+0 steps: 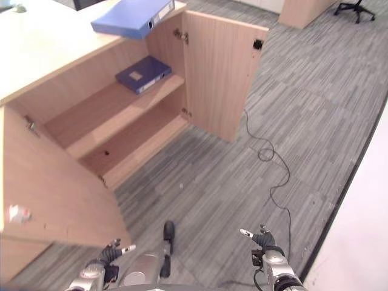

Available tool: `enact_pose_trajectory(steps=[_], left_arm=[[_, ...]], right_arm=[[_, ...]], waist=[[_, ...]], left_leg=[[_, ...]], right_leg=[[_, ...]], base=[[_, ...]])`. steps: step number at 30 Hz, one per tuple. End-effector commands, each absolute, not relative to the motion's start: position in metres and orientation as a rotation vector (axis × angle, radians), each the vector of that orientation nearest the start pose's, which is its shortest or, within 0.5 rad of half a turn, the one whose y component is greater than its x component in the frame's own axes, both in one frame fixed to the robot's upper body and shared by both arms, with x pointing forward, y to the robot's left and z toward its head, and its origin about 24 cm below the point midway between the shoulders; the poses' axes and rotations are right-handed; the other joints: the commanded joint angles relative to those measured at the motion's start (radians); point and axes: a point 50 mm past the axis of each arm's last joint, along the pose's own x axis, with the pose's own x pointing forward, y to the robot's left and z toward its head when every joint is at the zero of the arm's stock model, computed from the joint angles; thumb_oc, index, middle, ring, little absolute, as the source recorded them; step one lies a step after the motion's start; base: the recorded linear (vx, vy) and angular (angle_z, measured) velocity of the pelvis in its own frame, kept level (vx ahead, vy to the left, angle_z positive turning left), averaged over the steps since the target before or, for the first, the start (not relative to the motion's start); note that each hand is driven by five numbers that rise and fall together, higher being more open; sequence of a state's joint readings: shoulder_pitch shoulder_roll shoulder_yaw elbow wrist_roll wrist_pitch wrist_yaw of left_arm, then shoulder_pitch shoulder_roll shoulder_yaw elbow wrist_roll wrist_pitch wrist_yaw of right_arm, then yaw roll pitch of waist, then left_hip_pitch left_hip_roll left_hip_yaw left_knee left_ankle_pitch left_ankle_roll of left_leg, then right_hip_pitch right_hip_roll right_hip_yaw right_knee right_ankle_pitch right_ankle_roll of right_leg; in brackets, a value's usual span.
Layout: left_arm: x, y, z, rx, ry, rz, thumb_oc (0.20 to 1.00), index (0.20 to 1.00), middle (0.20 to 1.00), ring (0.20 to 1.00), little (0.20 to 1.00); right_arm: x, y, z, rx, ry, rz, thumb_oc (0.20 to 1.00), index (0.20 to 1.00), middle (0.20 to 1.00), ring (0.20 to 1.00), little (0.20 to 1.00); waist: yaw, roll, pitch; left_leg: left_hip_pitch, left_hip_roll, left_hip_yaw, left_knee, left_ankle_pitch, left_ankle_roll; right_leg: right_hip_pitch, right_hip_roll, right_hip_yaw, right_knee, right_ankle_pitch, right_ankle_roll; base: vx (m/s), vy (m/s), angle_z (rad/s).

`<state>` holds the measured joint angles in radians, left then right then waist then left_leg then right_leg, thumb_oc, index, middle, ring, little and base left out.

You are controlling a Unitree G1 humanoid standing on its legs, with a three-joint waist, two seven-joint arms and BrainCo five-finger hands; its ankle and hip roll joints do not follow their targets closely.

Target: Put the empty folder in the office cabinet

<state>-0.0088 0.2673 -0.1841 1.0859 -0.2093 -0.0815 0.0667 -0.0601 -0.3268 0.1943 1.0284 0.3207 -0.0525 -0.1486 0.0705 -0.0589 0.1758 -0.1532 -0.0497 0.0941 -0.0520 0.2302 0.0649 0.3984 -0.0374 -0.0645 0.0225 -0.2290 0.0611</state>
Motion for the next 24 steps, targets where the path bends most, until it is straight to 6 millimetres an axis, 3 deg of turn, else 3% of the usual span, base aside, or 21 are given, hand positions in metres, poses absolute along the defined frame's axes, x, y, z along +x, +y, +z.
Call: enact_pose_trajectory(steps=[1,3,4,7,10,13,14,16,18,19,22,23,24], left_arm=[[0.147,0.244,-0.134,0.228,0.928,0.143,1.0,1.0,1.0,1.0,1.0],[0.147,0.245,-0.134,0.235,0.931,0.14,1.0,1.0,1.0,1.0,1.0],[0.15,0.249,-0.132,0.241,0.92,0.147,1.0,1.0,1.0,1.0,1.0],[0.161,0.252,-0.125,0.26,0.877,0.145,1.0,1.0,1.0,1.0,1.0],[0.168,0.253,-0.121,0.272,0.858,0.148,1.0,1.0,1.0,1.0,1.0],[0.172,0.254,-0.119,0.276,0.84,0.155,1.0,1.0,1.0,1.0,1.0],[0.175,0.255,-0.117,0.273,0.832,0.165,1.0,1.0,1.0,1.0,1.0],[0.176,0.256,-0.117,0.274,0.83,0.169,1.0,1.0,1.0,1.0,1.0],[0.174,0.256,-0.118,0.27,0.84,0.174,1.0,1.0,1.0,1.0,1.0],[0.174,0.256,-0.118,0.27,0.84,0.174,1.0,1.0,1.0,1.0,1.0],[0.168,0.257,-0.121,0.274,0.852,0.175,1.0,1.0,1.0,1.0,1.0],[0.165,0.257,-0.122,0.278,0.856,0.169,1.0,1.0,1.0,1.0,1.0],[0.165,0.257,-0.122,0.278,0.857,0.169,1.0,1.0,1.0,1.0,1.0]], right_arm=[[0.18,-0.258,-0.111,-0.217,0.805,-0.249,1.0,1.0,1.0,1.0,1.0],[0.179,-0.256,-0.113,-0.206,0.808,-0.249,1.0,1.0,1.0,1.0,1.0],[0.181,-0.253,-0.112,-0.189,0.799,-0.246,1.0,1.0,1.0,1.0,1.0],[0.19,-0.248,-0.106,-0.173,0.753,-0.233,1.0,1.0,1.0,1.0,1.0],[0.193,-0.245,-0.105,-0.144,0.732,-0.248,1.0,1.0,1.0,1.0,1.0],[0.191,-0.245,-0.106,-0.135,0.736,-0.256,1.0,1.0,1.0,1.0,1.0],[0.19,-0.246,-0.107,-0.132,0.741,-0.265,1.0,1.0,1.0,1.0,1.0],[0.191,-0.247,-0.107,-0.129,0.745,-0.277,1.0,1.0,1.0,1.0,1.0],[0.189,-0.248,-0.108,-0.124,0.757,-0.283,1.0,1.0,1.0,1.0,1.0],[0.189,-0.248,-0.108,-0.124,0.757,-0.283,1.0,1.0,1.0,1.0,1.0],[0.183,-0.249,-0.112,-0.121,0.78,-0.284,1.0,1.0,1.0,1.0,1.0],[0.177,-0.25,-0.114,-0.116,0.795,-0.29,1.0,1.0,1.0,1.0,1.0],[0.177,-0.25,-0.115,-0.116,0.796,-0.29,1.0,1.0,1.0,1.0,1.0]], waist=[[0.043,-0.004,-0.011],[0.043,-0.013,-0.013],[0.038,-0.019,-0.003],[0.011,-0.001,0.056],[-0.016,0.039,0.086],[-0.033,0.04,0.103],[-0.042,0.035,0.116],[-0.045,0.023,0.126],[-0.054,0.009,0.133],[-0.054,0.012,0.136],[-0.072,-0.003,0.136],[-0.087,-0.001,0.132],[-0.086,0.0,0.133]], left_leg=[[0.018,0.075,0.003,0.056,-0.107,-0.117],[0.03,0.062,0.009,0.054,-0.119,-0.106],[0.053,0.042,0.01,0.057,-0.15,-0.084],[0.095,0.042,0.001,0.074,-0.191,-0.054],[0.12,0.074,-0.044,0.092,-0.221,-0.049],[0.142,0.067,-0.067,0.106,-0.246,-0.048],[0.176,0.063,-0.085,0.106,-0.276,-0.053],[0.195,0.057,-0.097,0.112,-0.303,-0.059],[0.227,0.045,-0.121,0.122,-0.342,-0.068],[0.231,0.048,-0.122,0.124,-0.346,-0.069],[0.269,0.04,-0.166,0.138,-0.381,-0.077],[0.286,0.039,-0.194,0.13,-0.388,-0.081],[0.288,0.041,-0.193,0.13,-0.389,-0.081]], right_leg=[[-0.11,-0.103,0.038,0.057,0.051,0.057],[-0.126,-0.115,0.036,0.099,0.074,0.076],[-0.201,-0.128,0.042,0.245,0.164,0.112],[-0.33,-0.122,0.044,0.492,0.35,0.155],[-0.45,-0.082,0.058,0.634,0.331,0.14],[-0.503,-0.096,0.035,0.62,0.294,0.119],[-0.536,-0.119,-0.005,0.537,0.25,0.096],[-0.555,-0.142,-0.036,0.408,0.221,0.082],[-0.569,-0.144,-0.037,0.285,0.226,0.084],[-0.563,-0.141,-0.039,0.283,0.224,0.083],[-0.59,-0.121,0.039,0.188,0.262,0.1],[-0.594,-0.1,0.127,0.164,0.277,0.112],[-0.592,-0.098,0.128,0.164,0.276,0.111]], base=[[0.19,0.111,0.05],[0.16,0.137,0.02],[0.2,0.226,0.06],[0.12,0.144,0.24],[0.19,0.076,0.62],[0.22,0.004,0.52],[0.24,-0.066,0.41],[0.27,-0.123,0.24],[0.22,-0.116,0.23],[0.19,-0.088,0.19],[0.27,-0.143,0.22],[0.24,-0.139,0.4],[0.21,-0.139,0.59]])
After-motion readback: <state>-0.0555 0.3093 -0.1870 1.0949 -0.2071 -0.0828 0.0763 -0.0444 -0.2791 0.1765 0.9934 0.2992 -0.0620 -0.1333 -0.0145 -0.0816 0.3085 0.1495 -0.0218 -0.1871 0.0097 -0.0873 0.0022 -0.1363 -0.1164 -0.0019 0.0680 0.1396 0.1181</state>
